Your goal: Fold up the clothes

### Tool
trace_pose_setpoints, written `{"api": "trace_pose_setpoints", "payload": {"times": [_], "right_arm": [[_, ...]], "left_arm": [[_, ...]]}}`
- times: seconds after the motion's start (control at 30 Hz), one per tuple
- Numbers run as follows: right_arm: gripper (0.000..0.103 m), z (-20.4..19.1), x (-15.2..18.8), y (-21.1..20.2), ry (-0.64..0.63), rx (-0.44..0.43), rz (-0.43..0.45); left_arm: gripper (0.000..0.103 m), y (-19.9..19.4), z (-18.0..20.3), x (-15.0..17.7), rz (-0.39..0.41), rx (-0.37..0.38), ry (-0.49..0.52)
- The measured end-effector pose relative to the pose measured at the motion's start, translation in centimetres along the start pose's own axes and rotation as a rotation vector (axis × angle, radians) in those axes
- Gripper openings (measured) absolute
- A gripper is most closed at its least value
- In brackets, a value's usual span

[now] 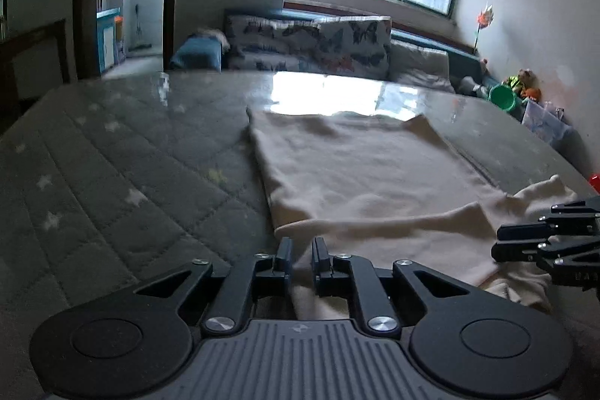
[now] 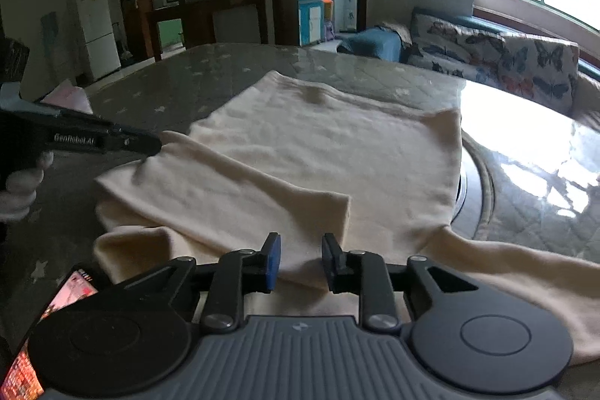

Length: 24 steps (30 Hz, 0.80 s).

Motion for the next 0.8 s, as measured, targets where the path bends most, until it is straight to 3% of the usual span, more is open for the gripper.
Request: {"api": "trace_pose_setpoints", "payload": {"times": [0.17, 0.5, 0.63, 0.8], "right_arm": [[0.023, -1.1, 0.6, 0.3, -0.027, -0.010, -0.001], [0.024, -0.9, 1.1, -0.3, -0.009, -0.010, 0.013], [0.025, 0.6, 1.1, -2.0, 0.080, -0.005, 0.038], [0.026, 5.3, 2.6, -4.4, 0.206, 0.134, 0.050]], "left_arm": [[0.014, -0.7, 0.6, 0.6, 0.003, 0.012, 0.025], [0.019, -0.1, 1.9, 2.8, -0.049, -0.041, 0.124], [0.023, -0.5, 1.9, 2.3, -0.042, -0.049, 0.124], [0.030, -1.4, 1.8, 0.9, -0.005, -0.050, 0.114]]}}
Point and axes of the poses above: each gripper's, at about its wrist camera, not at the fingertips, and y roughly the way its jaws point, z to its right, x to its underside, the point moved 3 cm from there along y, roughly the way its jaws point, and after that the axes turned 10 degrees about x, right-handed, at the moved point
